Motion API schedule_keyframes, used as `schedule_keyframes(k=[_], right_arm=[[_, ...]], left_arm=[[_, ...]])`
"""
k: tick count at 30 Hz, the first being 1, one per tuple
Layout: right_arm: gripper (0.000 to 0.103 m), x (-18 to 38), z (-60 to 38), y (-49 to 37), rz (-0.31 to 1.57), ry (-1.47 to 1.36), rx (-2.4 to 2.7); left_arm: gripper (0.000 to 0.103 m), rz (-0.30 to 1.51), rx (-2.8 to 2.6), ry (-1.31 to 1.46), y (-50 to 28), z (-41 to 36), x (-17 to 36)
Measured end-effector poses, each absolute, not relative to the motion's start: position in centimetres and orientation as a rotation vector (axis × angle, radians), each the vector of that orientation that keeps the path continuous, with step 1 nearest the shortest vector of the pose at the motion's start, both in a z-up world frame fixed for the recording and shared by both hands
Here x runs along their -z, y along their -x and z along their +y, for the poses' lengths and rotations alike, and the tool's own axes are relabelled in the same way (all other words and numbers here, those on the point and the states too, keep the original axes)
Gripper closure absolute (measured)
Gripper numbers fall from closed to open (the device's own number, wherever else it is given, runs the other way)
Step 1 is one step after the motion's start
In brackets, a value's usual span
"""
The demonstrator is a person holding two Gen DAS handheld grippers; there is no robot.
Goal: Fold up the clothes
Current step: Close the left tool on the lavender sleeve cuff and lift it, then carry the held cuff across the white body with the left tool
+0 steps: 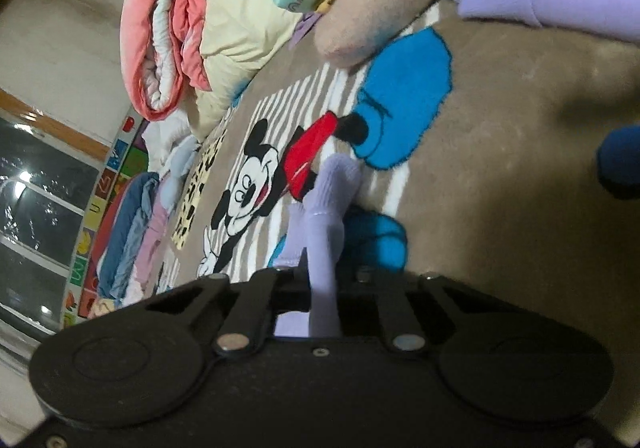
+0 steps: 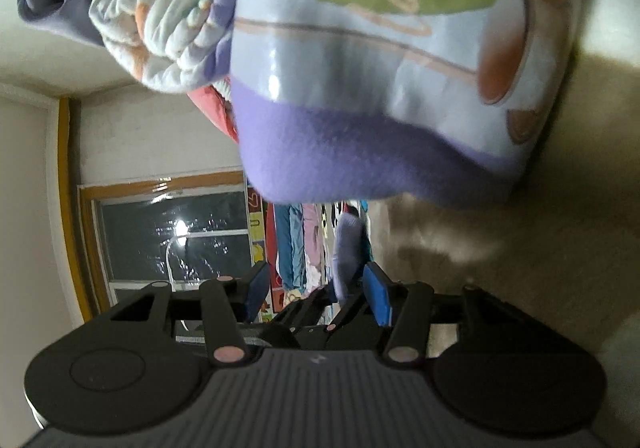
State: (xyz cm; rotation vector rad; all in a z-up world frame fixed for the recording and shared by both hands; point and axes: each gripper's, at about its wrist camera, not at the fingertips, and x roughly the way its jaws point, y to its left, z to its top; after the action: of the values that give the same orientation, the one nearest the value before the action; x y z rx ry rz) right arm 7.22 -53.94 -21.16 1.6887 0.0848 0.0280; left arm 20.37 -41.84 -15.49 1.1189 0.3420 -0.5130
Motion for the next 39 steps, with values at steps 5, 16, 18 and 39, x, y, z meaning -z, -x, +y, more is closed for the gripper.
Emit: schedule_keyframes(k=[5,16,18,39], right_arm=[[0.05,21.0,-53.7,-7.6,0.065,-1.663,-0.019],[0.042,14.7,-46.2,-12.1,0.278,-1.134,-0.157],[0.042,13.2,-43.4,-13.4,0.336,-0.997,-0.216],[0.041,12.7,-24.7,-10.9,0.561,-0.1,-0.293]], left_arm=[[0.097,0.412,0.541,-0.924,-21.4,-39.5,11.1],[0.097,0.478,0.537,-0.494,-24.2,-30.9,0.3],[0.097,0.473,0.522,-0.449,-24.6,-29.2,-1.1],[0.097,0.419,0.38,-0.118,-22.1,-11.0,-6.7]])
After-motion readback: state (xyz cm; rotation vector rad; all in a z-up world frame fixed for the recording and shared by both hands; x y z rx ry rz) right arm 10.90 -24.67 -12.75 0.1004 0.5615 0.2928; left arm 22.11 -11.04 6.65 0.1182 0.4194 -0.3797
